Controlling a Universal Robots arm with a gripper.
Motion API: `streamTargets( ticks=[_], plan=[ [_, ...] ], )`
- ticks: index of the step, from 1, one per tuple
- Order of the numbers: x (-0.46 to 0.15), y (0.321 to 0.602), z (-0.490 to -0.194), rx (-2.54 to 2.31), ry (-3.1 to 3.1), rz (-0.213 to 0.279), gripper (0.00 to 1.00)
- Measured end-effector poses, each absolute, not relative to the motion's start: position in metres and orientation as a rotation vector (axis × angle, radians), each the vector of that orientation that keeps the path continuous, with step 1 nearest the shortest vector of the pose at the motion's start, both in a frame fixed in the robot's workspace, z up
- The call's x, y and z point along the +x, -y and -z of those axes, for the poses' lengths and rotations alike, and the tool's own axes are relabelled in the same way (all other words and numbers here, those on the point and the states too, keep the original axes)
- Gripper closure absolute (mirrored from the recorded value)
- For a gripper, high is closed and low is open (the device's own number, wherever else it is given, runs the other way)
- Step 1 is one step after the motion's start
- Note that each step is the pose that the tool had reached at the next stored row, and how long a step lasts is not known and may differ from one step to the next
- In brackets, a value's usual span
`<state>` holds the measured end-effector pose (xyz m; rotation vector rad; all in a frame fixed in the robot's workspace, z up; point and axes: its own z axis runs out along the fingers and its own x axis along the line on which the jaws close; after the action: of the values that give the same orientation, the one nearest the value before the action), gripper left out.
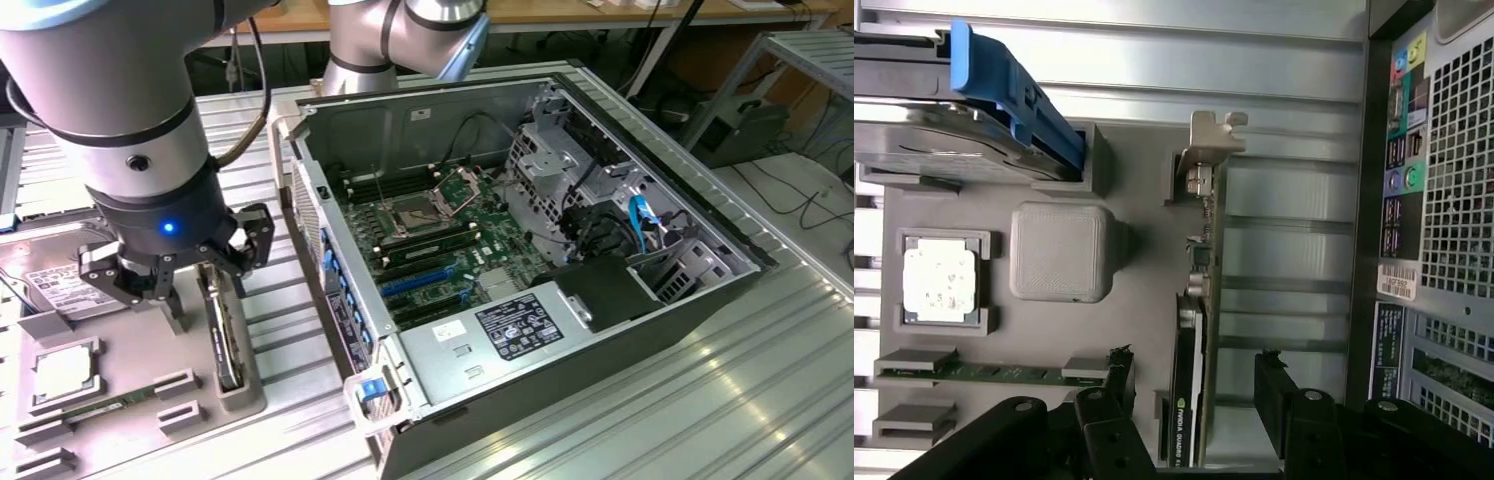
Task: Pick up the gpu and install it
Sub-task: 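Pick up the gpu and move the gpu toward the slot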
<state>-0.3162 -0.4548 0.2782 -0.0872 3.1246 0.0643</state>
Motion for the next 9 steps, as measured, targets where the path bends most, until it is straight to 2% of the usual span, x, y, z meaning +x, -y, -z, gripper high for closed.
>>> streamTargets(
  ticks=[9],
  plan=[
    [-0.316,0.455,-0.264,-0.087,-3.126,-0.065,0.4]
  ],
)
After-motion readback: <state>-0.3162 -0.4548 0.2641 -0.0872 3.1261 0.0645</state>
